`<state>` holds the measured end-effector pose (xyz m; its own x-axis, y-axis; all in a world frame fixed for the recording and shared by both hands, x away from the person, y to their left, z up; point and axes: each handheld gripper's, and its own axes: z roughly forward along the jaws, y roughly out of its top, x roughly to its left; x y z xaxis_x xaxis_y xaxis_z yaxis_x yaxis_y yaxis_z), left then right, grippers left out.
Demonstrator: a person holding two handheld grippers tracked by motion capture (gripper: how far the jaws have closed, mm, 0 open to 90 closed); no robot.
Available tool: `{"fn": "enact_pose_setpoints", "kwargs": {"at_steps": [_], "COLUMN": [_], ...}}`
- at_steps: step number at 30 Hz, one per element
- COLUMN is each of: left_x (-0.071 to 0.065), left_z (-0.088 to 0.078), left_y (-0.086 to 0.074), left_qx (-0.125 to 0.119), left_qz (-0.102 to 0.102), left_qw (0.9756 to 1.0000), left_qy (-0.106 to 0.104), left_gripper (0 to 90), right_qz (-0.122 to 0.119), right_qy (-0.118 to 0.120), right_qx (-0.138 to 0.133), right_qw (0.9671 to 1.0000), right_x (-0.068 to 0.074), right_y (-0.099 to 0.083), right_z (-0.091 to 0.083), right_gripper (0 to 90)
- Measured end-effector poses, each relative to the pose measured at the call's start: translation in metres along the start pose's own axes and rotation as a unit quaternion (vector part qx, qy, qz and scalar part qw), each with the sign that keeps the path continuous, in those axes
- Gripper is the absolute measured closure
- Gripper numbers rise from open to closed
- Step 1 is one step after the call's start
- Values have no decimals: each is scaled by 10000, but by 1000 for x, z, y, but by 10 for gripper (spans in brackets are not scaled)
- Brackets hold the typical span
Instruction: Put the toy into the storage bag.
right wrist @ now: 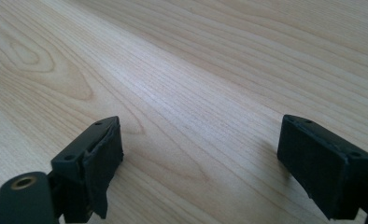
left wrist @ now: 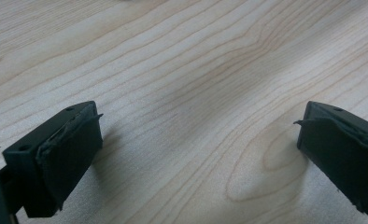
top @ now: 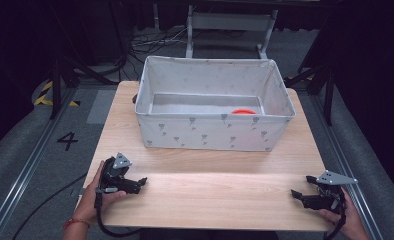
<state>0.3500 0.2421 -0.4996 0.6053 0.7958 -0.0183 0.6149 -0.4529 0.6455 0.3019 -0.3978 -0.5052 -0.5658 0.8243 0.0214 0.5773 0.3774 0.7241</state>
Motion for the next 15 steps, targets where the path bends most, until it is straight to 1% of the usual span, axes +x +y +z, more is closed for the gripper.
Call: {"fn": "enact_pose_setpoints", "kwargs": {"at_steps": [1,3,12,15], "left_x": [0,1,1,-2], "left_z": [0,0,0,-1], "left_y": [0,0,0,-1], "left_qx": [11,-12,6,-13], "left_qz": [-81,-135,-170,-332], "left_qw": [10000,9999,9998,9992], "left_qy": [20,98,135,209], "left_gripper": [4,3,2,2], "right_qz": [11,26,38,39], "right_qy": [-15,-27,-40,-41], "right_qx": [4,9,21,28], "right_qw": [10000,10000,10000,10000], "right_x": [0,0,0,0], "right_y": [0,0,0,1], "right_z": [0,0,1,1], "right_gripper": [139,133,124,114]}}
